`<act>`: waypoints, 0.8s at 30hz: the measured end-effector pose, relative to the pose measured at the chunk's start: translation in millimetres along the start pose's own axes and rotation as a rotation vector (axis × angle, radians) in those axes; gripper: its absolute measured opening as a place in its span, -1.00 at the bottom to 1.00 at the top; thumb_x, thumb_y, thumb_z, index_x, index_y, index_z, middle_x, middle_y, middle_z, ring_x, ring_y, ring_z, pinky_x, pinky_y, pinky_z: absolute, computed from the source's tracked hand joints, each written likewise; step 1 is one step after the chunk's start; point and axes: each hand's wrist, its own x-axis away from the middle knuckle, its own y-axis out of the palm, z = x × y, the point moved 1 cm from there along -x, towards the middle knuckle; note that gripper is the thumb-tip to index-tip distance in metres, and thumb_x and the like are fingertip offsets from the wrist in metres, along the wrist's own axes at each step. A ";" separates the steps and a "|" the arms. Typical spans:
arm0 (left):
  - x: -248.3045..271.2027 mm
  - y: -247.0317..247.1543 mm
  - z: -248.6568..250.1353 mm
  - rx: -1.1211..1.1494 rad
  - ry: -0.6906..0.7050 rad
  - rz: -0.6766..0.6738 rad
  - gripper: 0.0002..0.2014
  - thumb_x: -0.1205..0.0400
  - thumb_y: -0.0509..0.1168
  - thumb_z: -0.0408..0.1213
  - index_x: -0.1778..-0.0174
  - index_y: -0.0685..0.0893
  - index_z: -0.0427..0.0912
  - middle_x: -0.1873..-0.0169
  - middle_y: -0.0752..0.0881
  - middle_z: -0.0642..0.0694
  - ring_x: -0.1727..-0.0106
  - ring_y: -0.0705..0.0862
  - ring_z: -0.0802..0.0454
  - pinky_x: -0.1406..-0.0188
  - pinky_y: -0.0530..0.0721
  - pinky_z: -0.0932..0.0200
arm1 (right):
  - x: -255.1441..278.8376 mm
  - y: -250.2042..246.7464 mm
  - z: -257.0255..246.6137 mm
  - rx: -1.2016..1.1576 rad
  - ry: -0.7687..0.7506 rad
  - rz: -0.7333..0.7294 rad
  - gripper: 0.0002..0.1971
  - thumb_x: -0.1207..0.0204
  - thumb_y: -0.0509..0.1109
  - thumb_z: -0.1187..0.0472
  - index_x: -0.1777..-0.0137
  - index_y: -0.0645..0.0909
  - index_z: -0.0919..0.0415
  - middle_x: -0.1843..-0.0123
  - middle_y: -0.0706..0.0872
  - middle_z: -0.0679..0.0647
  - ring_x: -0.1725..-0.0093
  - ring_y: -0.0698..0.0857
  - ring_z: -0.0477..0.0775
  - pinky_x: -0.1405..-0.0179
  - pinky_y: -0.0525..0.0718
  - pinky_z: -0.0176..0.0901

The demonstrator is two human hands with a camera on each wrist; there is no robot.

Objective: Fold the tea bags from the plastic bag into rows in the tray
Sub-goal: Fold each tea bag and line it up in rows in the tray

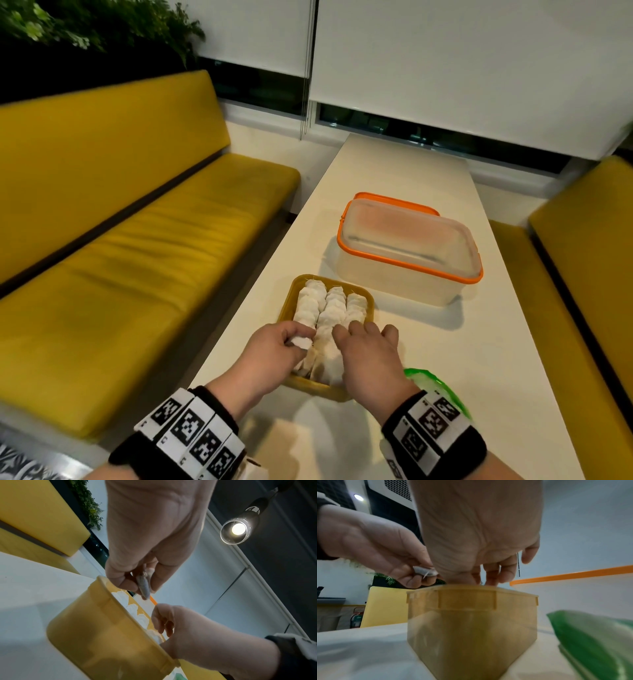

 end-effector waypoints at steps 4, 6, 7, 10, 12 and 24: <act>-3.8 2.7 6.9 -0.011 0.002 0.014 -0.74 -0.57 0.27 -0.40 0.02 0.65 0.11 0.02 0.76 -0.01 -0.04 0.72 -0.01 0.01 0.70 0.14 | 0.1 6.3 -0.3 0.049 -0.066 -0.086 -0.72 -0.47 0.23 0.30 -0.11 0.66 0.10 -0.14 0.60 0.10 -0.25 0.43 0.23 -0.15 0.24 0.15; -8.4 6.0 12.6 -0.046 0.018 0.046 -0.84 -0.63 0.23 -0.29 -0.08 0.54 0.03 0.04 0.76 -0.08 0.04 0.75 -0.02 0.03 0.71 0.09 | 0.2 9.4 1.6 0.071 -0.078 -0.104 -0.73 -0.53 0.22 0.18 -0.10 0.70 0.11 -0.13 0.59 0.10 -0.25 0.39 0.22 -0.17 0.21 0.18; -10.4 8.5 15.6 -0.057 0.024 0.048 -0.87 -0.65 0.22 -0.23 -0.09 0.52 0.02 0.05 0.76 -0.10 0.07 0.76 0.00 0.06 0.72 0.10 | 0.6 10.2 3.1 0.067 -0.088 -0.109 -0.72 -0.55 0.21 0.12 -0.10 0.71 0.11 -0.13 0.57 0.10 -0.25 0.37 0.22 -0.17 0.20 0.19; -16.0 16.4 26.5 -0.086 0.050 0.004 -0.93 -0.65 0.25 -0.17 0.15 0.57 0.03 0.20 0.73 -0.05 0.18 0.74 0.00 0.08 0.73 0.05 | 2.7 7.7 9.2 0.008 -0.099 -0.061 -0.69 -0.56 0.19 0.04 -0.12 0.71 0.05 -0.12 0.50 0.06 -0.24 0.32 0.20 -0.12 0.18 0.15; -20.6 20.4 31.5 -0.133 0.059 -0.012 -0.83 -0.61 0.31 -0.19 0.31 0.59 0.01 0.32 0.70 -0.02 0.24 0.71 0.00 0.09 0.72 0.06 | 9.1 2.6 15.0 -0.071 -0.044 0.019 -0.68 -0.58 0.15 0.01 -0.20 0.67 -0.04 -0.15 0.46 0.01 -0.25 0.32 0.17 -0.09 0.17 0.11; -34.1 37.2 48.6 -0.775 -0.100 -0.322 -0.84 -0.53 0.36 -0.37 0.01 0.68 -0.09 0.06 0.73 -0.11 0.02 0.72 -0.07 0.06 0.73 0.17 | 86.1 27.3 79.3 -0.321 0.337 0.416 -0.89 -0.27 0.40 0.07 0.28 0.73 -0.17 0.13 0.70 -0.07 0.12 0.68 0.15 0.16 0.31 -0.03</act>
